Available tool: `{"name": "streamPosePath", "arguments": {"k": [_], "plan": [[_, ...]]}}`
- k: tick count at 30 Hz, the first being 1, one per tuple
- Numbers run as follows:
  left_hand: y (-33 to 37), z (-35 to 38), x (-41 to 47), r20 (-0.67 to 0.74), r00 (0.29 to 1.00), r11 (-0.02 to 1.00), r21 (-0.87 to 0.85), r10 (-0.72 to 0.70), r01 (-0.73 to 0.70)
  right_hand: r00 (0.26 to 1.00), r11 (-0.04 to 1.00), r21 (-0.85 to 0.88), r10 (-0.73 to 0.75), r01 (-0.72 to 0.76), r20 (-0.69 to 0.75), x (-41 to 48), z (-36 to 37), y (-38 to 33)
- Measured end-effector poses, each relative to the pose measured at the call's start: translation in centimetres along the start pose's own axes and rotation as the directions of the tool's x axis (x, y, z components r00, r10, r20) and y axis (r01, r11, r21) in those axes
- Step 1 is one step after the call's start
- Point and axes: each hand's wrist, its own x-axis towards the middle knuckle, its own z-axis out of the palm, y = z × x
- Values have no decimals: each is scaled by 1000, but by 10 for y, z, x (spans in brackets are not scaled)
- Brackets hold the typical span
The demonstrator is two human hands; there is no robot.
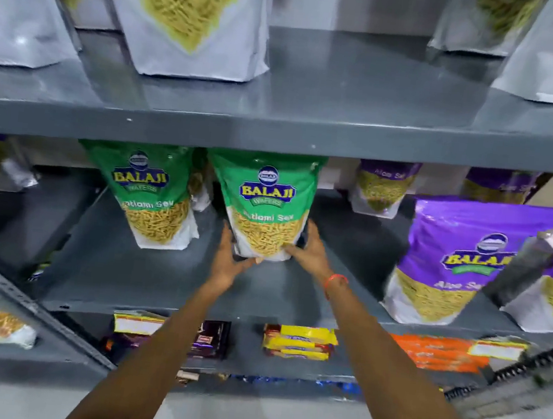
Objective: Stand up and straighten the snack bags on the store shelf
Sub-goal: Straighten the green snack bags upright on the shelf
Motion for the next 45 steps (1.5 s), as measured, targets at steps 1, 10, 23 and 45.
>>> {"name": "streamPosePath", "arguments": {"k": [1,10,23,45], "plan": [[0,-4,8,51,998,1000,-2,-22,22,999,1000,12,13,-14,35,5,1,1],[-26,-9,-50,50,996,994,-75,-70,74,994,998,46,46,-51,97,-54,-6,28],[-7,-14,-99,111,987,992,-28,-117,120,994,999,-6,45,-44,98,-107,-10,26],[-61,-189,11,-120,993,988,-151,-18,0,991,975,-181,-134,127,-28,-24,226,-48]]}}
